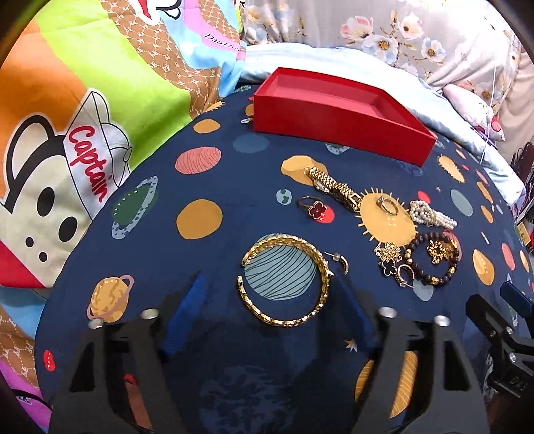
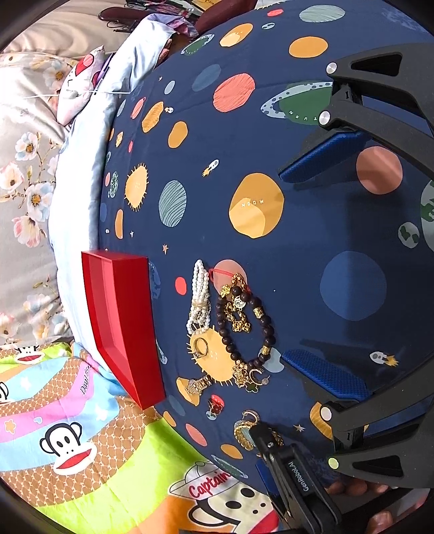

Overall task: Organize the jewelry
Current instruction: 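Lower the left gripper onto the gold bangle and close on it, then grasp the white pearl bracelet with the right gripper while the left holds the bangle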

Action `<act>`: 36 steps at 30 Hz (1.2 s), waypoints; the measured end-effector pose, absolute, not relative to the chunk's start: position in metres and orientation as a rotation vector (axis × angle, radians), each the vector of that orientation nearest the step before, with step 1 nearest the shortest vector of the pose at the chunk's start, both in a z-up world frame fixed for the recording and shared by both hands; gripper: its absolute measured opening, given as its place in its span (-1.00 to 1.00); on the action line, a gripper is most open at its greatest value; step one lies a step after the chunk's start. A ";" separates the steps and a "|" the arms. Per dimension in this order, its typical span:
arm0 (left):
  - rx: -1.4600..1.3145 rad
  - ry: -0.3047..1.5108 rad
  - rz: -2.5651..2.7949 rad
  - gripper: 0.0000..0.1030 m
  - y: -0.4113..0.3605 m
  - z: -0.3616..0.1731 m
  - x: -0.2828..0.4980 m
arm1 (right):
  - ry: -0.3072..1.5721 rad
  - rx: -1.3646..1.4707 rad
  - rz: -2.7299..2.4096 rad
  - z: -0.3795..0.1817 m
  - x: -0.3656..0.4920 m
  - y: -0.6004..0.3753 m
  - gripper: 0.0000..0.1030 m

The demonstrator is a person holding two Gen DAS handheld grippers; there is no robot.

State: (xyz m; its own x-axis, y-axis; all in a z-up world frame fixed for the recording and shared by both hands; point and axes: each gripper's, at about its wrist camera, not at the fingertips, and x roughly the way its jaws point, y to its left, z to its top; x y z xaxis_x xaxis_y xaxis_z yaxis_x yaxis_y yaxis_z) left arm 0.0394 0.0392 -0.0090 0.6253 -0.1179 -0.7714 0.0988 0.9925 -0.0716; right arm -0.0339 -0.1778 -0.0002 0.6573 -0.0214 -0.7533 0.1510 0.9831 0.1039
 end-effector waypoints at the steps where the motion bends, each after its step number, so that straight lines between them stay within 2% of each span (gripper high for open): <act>1: -0.023 0.884 -0.128 0.25 0.039 -0.009 0.039 | 0.849 0.162 -0.099 0.000 -0.034 -0.178 0.90; 5: -0.014 0.881 -0.150 0.05 0.037 -0.008 0.039 | 0.852 0.162 -0.101 -0.001 -0.033 -0.178 0.90; 19: -0.021 0.853 -0.135 0.04 0.050 0.004 0.032 | 0.811 0.172 -0.081 0.008 -0.030 -0.180 0.90; 23: -0.033 0.857 -0.127 0.04 0.055 0.003 0.038 | 0.805 0.157 -0.067 0.017 -0.006 -0.181 0.61; 25: -0.040 0.854 -0.125 0.04 0.056 0.002 0.039 | 0.810 0.150 -0.051 0.019 0.010 -0.183 0.56; 28: -0.032 0.842 -0.123 0.04 0.055 0.001 0.040 | 0.831 0.117 -0.029 0.015 0.031 -0.183 0.37; 36: -0.053 0.874 -0.143 0.05 0.058 -0.007 0.046 | 0.879 0.048 0.077 0.002 0.067 -0.178 0.31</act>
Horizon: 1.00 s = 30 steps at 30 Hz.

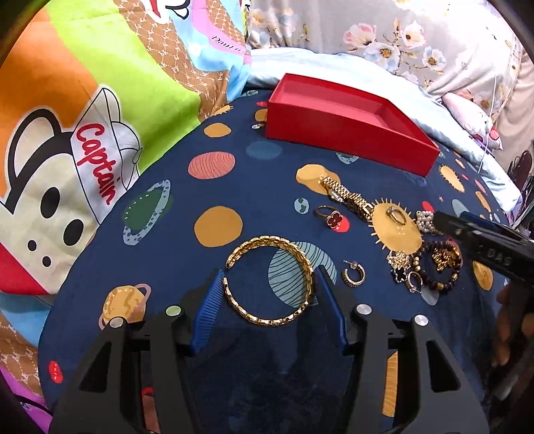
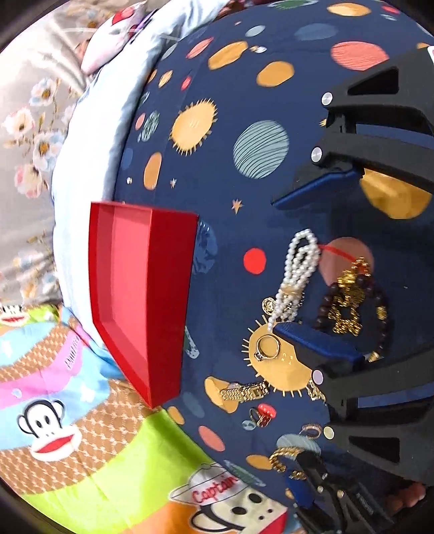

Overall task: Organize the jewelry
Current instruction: 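Grasp the white pearl bracelet with the right gripper while the left holds the bangle, then carry bangle and pearl bracelet into the red tray and open both grippers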

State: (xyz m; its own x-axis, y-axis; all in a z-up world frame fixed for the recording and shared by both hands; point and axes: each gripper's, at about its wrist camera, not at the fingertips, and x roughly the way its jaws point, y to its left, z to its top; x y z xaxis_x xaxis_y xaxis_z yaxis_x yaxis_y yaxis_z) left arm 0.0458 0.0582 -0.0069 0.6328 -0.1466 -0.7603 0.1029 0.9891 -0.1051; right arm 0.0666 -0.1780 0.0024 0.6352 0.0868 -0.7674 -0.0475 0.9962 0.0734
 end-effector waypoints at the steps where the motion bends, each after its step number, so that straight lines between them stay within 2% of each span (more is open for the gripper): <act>1: -0.052 0.874 -0.144 0.05 0.058 -0.007 0.046 | 0.890 0.040 0.087 0.000 0.070 -0.177 0.30; 5: -0.045 0.876 -0.148 0.05 0.056 -0.008 0.045 | 0.911 0.040 0.108 -0.007 0.072 -0.175 0.03; 7: -0.039 0.877 -0.149 0.05 0.054 -0.008 0.045 | 0.910 0.048 0.108 -0.007 0.071 -0.175 0.03; 8: -0.035 0.877 -0.148 0.05 0.053 -0.008 0.045 | 0.910 0.050 0.107 -0.007 0.070 -0.175 -0.06; 9: -0.033 0.878 -0.149 0.05 0.053 -0.008 0.046 | 0.907 0.054 0.111 -0.007 0.069 -0.175 -0.24; 10: -0.030 0.878 -0.151 0.05 0.052 -0.008 0.046 | 0.910 0.066 0.116 -0.007 0.068 -0.174 -0.53; 11: -0.029 0.878 -0.150 0.05 0.052 -0.008 0.046 | 0.908 0.061 0.098 -0.007 0.068 -0.173 -0.63; 13: -0.031 0.878 -0.151 0.05 0.053 -0.008 0.046 | 0.908 0.069 0.094 -0.007 0.066 -0.174 -0.70; 24: -0.071 0.869 -0.143 0.05 0.058 -0.005 0.045 | 0.851 0.118 0.080 0.016 0.048 -0.182 -0.72; 30: -0.067 0.799 -0.169 0.05 0.053 0.031 0.055 | 0.784 0.121 0.069 0.051 0.056 -0.194 -0.72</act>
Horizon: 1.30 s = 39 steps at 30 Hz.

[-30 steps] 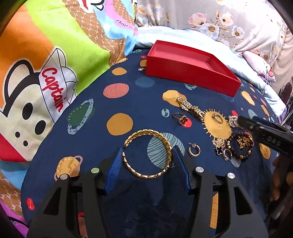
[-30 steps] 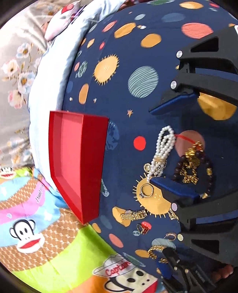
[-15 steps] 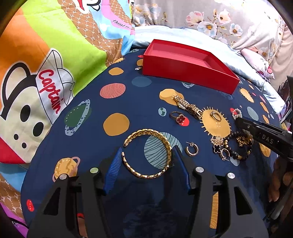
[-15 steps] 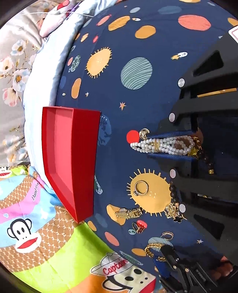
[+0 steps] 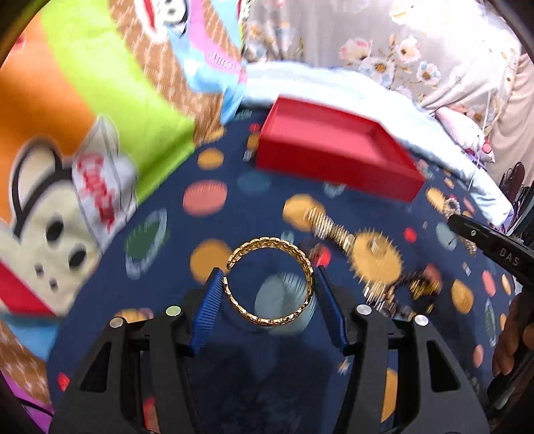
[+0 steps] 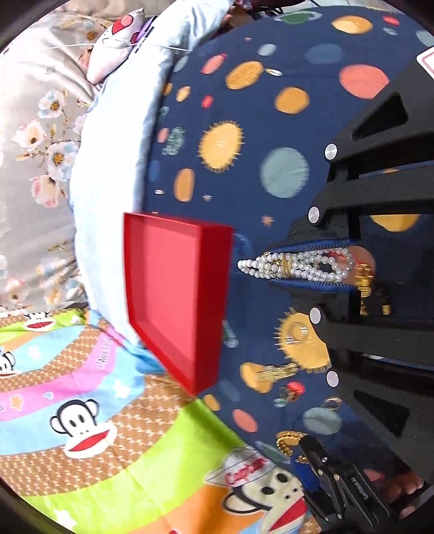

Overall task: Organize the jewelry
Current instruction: 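Carry bangle and pearl bracelet into the red tray and open both grippers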

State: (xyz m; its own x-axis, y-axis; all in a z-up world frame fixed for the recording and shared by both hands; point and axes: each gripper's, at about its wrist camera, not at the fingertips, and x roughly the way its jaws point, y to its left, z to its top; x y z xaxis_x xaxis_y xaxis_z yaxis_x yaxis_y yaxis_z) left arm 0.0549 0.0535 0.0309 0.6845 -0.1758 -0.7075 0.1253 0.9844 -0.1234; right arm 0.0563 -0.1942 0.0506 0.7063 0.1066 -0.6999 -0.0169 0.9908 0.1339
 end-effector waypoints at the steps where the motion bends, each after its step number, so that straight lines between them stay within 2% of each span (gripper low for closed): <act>1: -0.059 0.783 -0.173 0.05 0.051 0.038 0.059 | 0.772 0.121 0.073 0.057 0.063 -0.197 -0.72; 12: -0.005 0.634 -0.254 0.05 0.002 0.106 0.186 | 0.742 0.116 0.107 0.086 0.187 -0.208 -0.72; 21: 0.011 0.694 -0.256 0.05 -0.035 0.083 0.298 | 0.824 0.174 0.090 0.064 0.288 -0.230 -0.72; 30: 0.055 0.710 -0.210 0.06 -0.045 0.057 0.338 | 0.885 0.115 0.076 0.044 0.327 -0.225 -0.71; 34: 0.060 0.688 -0.185 0.31 -0.042 0.060 0.339 | 0.844 0.117 0.050 0.051 0.319 -0.226 -0.50; 39: 0.060 0.670 -0.178 0.34 -0.030 0.070 0.319 | 0.808 0.148 0.058 0.062 0.294 -0.229 -0.48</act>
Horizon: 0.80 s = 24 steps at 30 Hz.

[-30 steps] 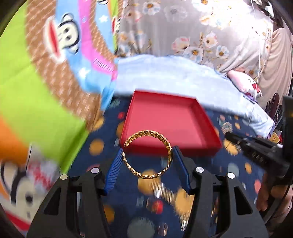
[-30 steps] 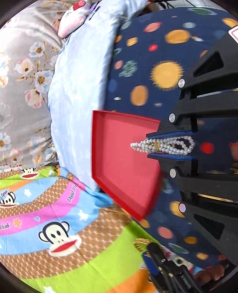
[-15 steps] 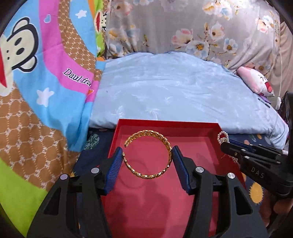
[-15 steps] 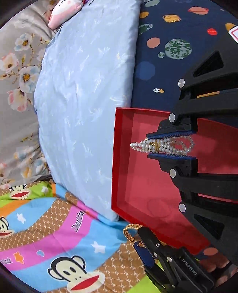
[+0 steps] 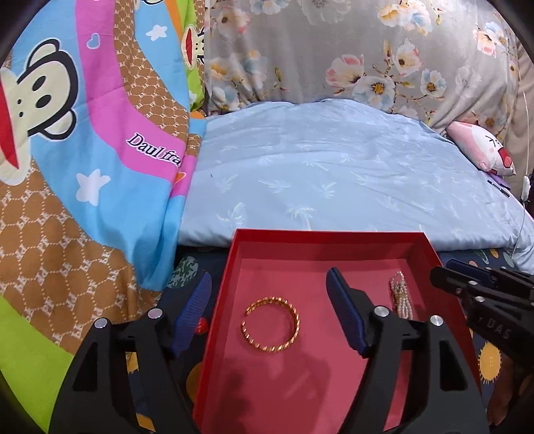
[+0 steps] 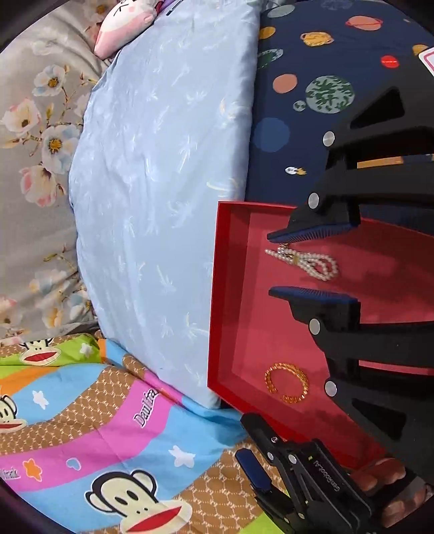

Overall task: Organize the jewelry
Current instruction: 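Carry bangle and pearl bracelet into the red tray and open both grippers, then withdraw both grippers from the tray back toward the remaining jewelry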

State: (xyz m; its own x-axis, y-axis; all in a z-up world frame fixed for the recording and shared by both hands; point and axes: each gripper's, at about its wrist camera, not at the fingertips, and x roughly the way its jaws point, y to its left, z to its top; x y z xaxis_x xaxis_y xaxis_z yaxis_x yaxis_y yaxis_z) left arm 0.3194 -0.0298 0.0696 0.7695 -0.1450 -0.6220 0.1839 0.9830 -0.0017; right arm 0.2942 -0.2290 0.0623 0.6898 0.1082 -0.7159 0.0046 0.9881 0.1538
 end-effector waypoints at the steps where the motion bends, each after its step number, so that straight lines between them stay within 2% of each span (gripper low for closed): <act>1: 0.061 0.670 -0.179 0.34 -0.027 0.071 0.314 | 0.796 0.155 0.064 0.066 0.283 -0.229 -0.48; 12: 0.017 0.689 -0.171 0.34 0.011 0.076 0.211 | 0.736 0.264 0.122 0.087 0.153 -0.220 -0.33; 17: 0.007 0.708 -0.201 0.49 0.018 0.071 0.148 | 0.771 0.258 0.117 0.072 0.085 -0.208 -0.28; 24: 0.034 0.753 -0.233 0.49 0.012 0.047 0.074 | 0.846 0.226 0.112 0.039 0.011 -0.193 -0.28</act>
State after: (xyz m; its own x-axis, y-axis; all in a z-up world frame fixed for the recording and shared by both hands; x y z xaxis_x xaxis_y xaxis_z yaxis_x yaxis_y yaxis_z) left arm 0.0740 0.0122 0.0469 0.7050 -0.1971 -0.6812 0.2215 0.9738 -0.0526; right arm 0.0115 -0.1928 0.0387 0.6590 0.1874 -0.7284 -0.0084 0.9702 0.2421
